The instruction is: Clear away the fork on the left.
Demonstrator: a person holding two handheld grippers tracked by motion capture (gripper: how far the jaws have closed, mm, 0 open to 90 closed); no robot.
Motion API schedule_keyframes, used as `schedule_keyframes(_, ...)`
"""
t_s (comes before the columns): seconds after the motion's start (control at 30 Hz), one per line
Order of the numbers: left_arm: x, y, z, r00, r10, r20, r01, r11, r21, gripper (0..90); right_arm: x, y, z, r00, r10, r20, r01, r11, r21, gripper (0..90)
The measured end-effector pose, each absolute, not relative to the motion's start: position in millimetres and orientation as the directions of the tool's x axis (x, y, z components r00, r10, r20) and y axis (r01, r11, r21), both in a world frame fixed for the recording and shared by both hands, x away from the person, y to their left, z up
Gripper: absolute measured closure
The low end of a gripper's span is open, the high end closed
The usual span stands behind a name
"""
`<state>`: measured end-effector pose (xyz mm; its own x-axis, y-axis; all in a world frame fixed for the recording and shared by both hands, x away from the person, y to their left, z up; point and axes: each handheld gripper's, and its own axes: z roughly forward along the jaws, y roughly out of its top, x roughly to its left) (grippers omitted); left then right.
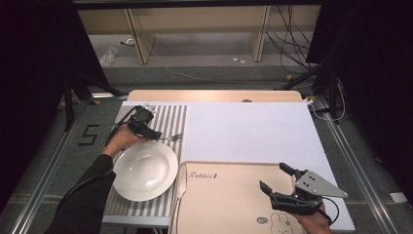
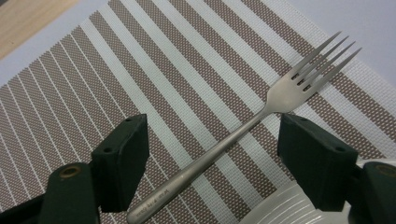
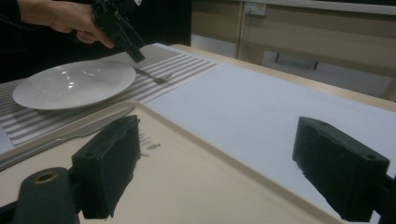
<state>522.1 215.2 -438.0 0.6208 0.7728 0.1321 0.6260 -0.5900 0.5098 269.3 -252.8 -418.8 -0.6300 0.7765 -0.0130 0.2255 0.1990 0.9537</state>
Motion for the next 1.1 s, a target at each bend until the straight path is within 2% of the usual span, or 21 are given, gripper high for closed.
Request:
schedule_keyframes(0.27, 529, 217, -446, 0.616, 0.777, 0.128, 0.655, -0.596, 0.465, 26.9, 269, -253, -419, -0.630, 0.776, -0.016, 0.225, 0.202, 0.953, 15.8)
schedule_keyframes(0.47, 531, 217, -449, 0.644, 0.751, 0.144, 0.642, -0.633, 0.432, 28.3, 269, -253, -419, -0.631, 0.776, -0.016, 0.226, 0.203, 0.953, 15.8)
schedule_keyframes(1.1, 542, 210, -453, 0.698, 0.699, 0.156, 0.630, -0.702, 0.332, 41.8, 269, -253, -418, -0.632, 0.774, -0.016, 0.226, 0.205, 0.952, 15.8)
